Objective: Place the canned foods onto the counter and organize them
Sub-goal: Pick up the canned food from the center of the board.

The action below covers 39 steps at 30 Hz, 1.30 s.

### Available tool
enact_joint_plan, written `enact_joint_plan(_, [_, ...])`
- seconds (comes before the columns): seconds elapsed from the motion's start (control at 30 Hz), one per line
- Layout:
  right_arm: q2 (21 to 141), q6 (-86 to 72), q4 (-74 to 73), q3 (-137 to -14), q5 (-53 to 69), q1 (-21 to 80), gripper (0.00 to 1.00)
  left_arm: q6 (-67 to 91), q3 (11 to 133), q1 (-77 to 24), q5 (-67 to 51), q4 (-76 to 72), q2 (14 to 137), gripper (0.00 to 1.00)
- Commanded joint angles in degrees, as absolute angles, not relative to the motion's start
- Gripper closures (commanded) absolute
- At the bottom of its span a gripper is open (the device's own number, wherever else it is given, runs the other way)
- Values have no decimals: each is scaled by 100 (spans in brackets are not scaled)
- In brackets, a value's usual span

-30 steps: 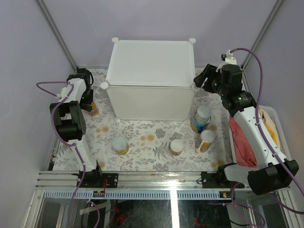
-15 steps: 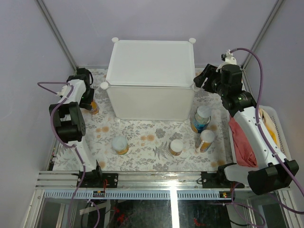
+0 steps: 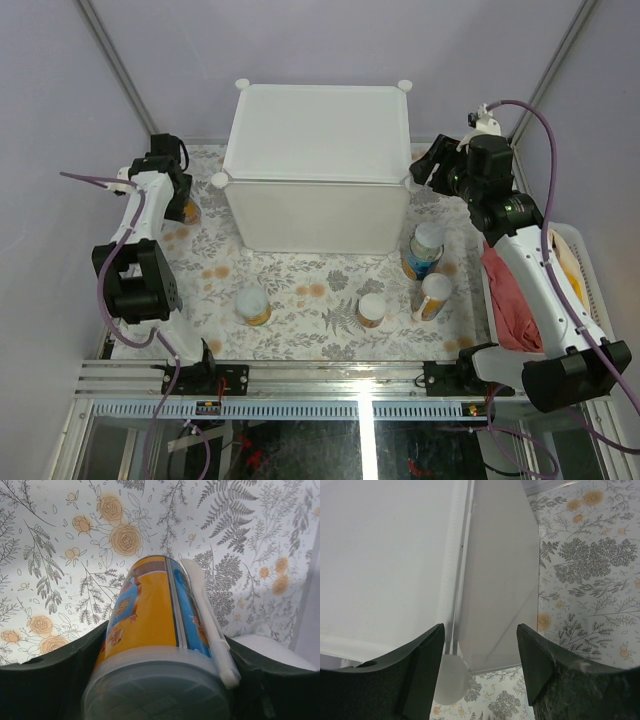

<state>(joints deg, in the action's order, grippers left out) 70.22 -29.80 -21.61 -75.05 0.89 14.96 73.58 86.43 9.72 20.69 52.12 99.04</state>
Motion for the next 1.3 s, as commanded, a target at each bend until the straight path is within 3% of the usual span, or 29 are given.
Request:
enact_joint_plan(0.0, [6749, -2783, -2197, -7878, -62, 1525, 34, 7135, 8953, 878, 2398, 4749, 9456, 100])
enact_joint_plan(0.57, [6701, -1967, -2463, -8943, -286, 1540, 34, 6553, 10271, 470, 2632, 5036, 8938, 100])
enact_joint_plan(1.27, [8198, -193, -1910, -10914, 1162, 2752, 32, 6175, 12495, -135, 2078, 5175, 9091, 100])
